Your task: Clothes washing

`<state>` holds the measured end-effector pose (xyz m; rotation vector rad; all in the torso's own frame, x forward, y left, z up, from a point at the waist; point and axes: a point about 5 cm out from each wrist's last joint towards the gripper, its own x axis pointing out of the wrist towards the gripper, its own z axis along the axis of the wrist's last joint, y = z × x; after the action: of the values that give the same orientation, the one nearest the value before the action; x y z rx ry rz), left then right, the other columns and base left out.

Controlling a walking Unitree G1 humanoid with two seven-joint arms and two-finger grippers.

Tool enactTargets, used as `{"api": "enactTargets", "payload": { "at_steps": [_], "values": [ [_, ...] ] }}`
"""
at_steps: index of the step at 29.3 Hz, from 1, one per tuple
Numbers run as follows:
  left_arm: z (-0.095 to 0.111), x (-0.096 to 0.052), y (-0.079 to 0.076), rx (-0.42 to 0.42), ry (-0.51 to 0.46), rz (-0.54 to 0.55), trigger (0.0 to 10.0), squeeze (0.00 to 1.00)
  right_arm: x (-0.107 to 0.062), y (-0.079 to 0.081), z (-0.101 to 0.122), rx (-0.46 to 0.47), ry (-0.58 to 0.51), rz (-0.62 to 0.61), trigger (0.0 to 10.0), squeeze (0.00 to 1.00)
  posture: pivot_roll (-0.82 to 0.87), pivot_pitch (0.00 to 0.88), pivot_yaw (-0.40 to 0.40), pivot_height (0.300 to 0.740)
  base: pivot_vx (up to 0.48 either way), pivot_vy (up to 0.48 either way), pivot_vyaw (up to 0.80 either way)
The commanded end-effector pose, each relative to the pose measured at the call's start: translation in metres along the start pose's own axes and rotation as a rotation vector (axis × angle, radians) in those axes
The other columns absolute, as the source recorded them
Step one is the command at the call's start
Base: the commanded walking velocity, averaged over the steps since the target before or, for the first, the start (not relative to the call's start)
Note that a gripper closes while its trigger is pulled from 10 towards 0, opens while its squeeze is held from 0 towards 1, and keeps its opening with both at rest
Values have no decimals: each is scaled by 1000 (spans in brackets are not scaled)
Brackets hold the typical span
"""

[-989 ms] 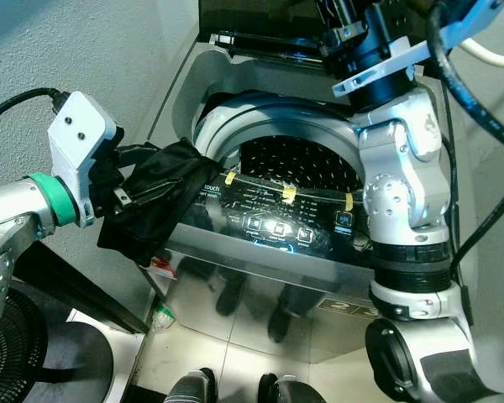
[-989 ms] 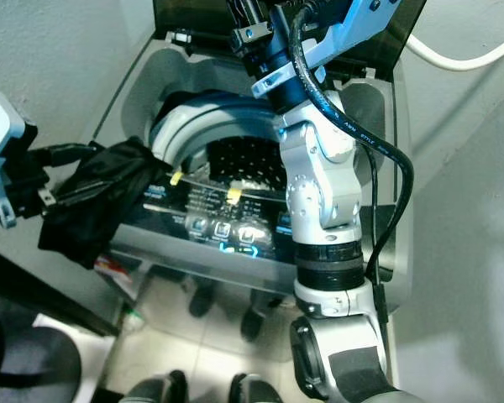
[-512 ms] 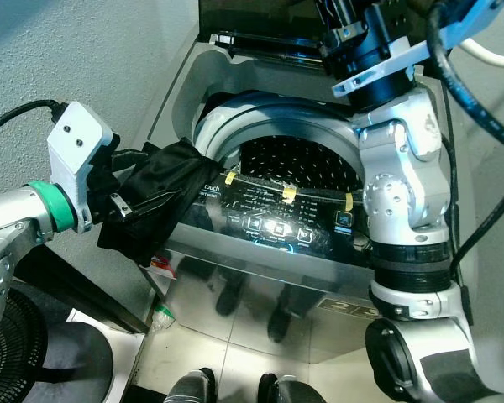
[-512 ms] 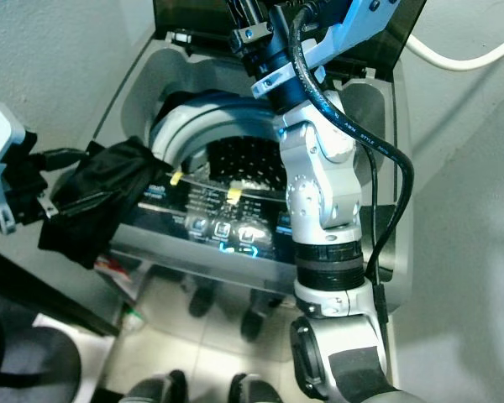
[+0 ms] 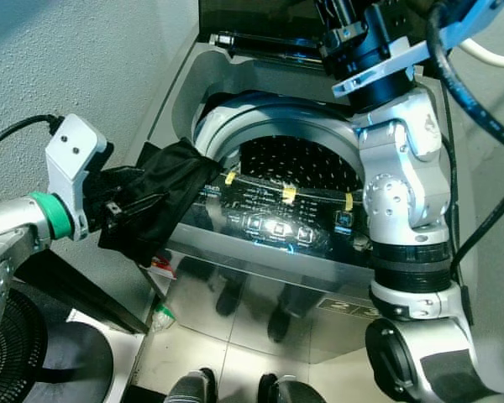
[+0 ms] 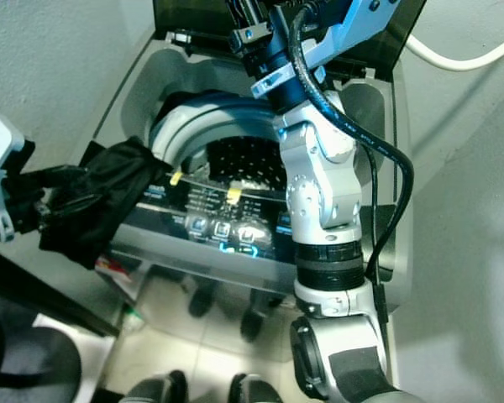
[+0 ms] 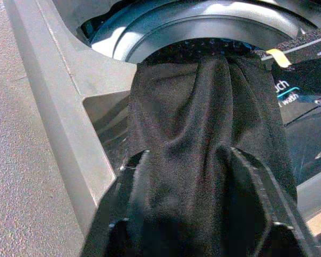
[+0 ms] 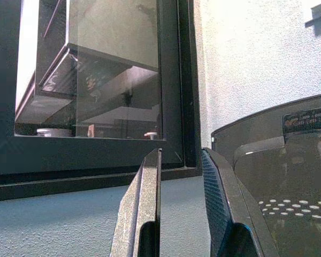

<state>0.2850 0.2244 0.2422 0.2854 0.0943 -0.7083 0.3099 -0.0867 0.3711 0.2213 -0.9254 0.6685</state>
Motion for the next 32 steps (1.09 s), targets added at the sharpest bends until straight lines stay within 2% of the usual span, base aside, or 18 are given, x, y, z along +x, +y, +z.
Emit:
{"api": "enactTargets", "payload": {
  "at_steps": [1, 14, 17, 19, 20, 21, 25, 26, 28, 31, 32],
  "values": [
    [-5, -2, -1, -19, 4, -7, 0, 0, 1, 1, 1, 4, -4, 8, 10000, 0, 155, 121, 40, 740, 0, 0, 0],
    [12, 1, -4, 11, -60, -43, 0, 0, 1, 1, 1, 3, -5, 4, 10000, 0, 155, 124, 44, 740, 0, 0, 0],
    [17, 7, -4, 26, -80, -66, 0, 0, 1, 1, 0, 4, -5, 4, 10000, 0, 158, 125, 41, 740, 0, 0, 0],
    [24, 18, -2, 56, -101, -73, 0, 0, 2, 1, 1, 4, -6, 5, 10000, 0, 156, 125, 41, 740, 0, 0, 0],
    [24, 18, -2, 56, -101, -73, 0, 0, 2, 1, 1, 4, -6, 5, 10000, 0, 156, 125, 41, 740, 0, 0, 0],
    [36, 31, -2, 85, -139, -100, 0, 0, 2, 1, 1, 4, -8, 5, 10000, 0, 150, 124, 43, 740, 0, 0, 0],
    [48, 42, -2, 108, -173, -132, 0, 0, 2, 1, 1, 3, -10, 5, 10000, 0, 150, 124, 43, 740, 0, 0, 0],
    [61, 55, -3, 137, -211, -161, 0, 0, 2, 1, 2, 0, -11, 3, 10000, 0, 144, 126, 46, 740, 0, 0, 0],
    [61, 55, -3, 137, -211, -161, 0, 0, 2, 1, 2, 0, -11, 3, 10000, 0, 144, 126, 46, 740, 0, 0, 0],
    [96, 81, -10, 243, -310, -197, 0, 0, 1, 0, 3, -6, -10, -4, 10000, 0, 142, 127, 48, 740, 0, 0, 0],
    [108, 87, -13, 297, -350, -189, 10000, 0, 2, 1, 2, -8, -9, -5, 10000, 0, 138, 126, 47, 740, 0, 0, 0]
  ]
}}
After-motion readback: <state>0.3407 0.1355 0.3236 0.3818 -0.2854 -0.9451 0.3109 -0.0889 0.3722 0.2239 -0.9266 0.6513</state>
